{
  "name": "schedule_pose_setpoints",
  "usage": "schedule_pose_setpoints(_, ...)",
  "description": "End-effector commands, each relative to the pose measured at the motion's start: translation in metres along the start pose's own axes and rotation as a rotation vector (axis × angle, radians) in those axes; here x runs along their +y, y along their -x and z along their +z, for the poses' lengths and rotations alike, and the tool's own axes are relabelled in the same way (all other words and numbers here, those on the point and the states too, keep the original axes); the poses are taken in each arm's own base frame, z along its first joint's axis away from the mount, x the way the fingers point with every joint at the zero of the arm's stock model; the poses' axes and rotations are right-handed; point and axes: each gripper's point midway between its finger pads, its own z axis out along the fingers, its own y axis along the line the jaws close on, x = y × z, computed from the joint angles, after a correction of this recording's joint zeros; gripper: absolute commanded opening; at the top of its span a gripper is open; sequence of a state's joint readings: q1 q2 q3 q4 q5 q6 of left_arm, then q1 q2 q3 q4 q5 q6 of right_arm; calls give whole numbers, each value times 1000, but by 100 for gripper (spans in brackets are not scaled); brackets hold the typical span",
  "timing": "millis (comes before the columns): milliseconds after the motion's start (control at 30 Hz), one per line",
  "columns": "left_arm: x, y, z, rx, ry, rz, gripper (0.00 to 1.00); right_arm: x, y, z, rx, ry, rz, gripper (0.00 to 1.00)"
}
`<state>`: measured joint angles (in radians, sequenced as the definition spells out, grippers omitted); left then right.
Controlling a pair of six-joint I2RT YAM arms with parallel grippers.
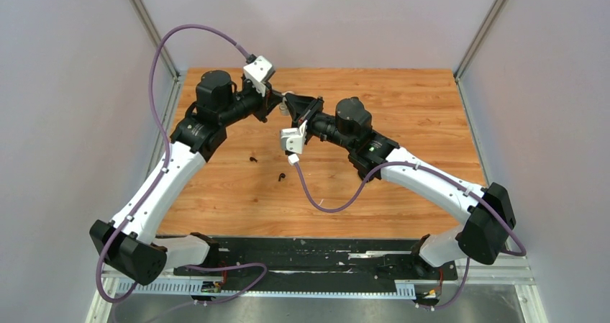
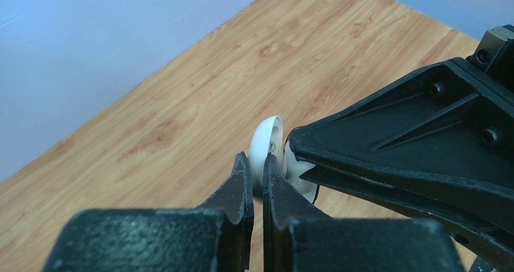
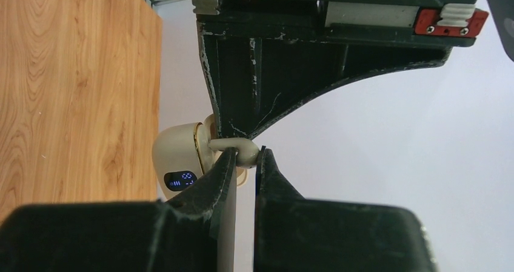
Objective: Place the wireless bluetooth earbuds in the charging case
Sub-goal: Place the earbud in the charging case.
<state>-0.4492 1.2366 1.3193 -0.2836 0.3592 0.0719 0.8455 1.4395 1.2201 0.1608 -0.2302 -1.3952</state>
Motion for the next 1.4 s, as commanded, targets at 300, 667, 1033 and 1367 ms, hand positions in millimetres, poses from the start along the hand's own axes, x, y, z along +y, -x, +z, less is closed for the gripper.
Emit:
schedule_pose_setpoints(300, -6, 24, -8, -106, -12, 45, 0, -3, 12, -4, -53, 35, -34, 0)
schedule_pose_setpoints(667, -2, 22, -8, -110, 11, 41, 0, 0, 12, -5, -54, 58, -47, 0)
schedule_pose_setpoints(1033, -3, 20, -8, -111, 6, 42, 0, 3, 9, -6, -40, 73, -68, 26)
schedule_pose_setpoints(1367, -3, 21, -8, -121, 7, 42, 0, -6, 16, -9, -57, 69, -22, 36)
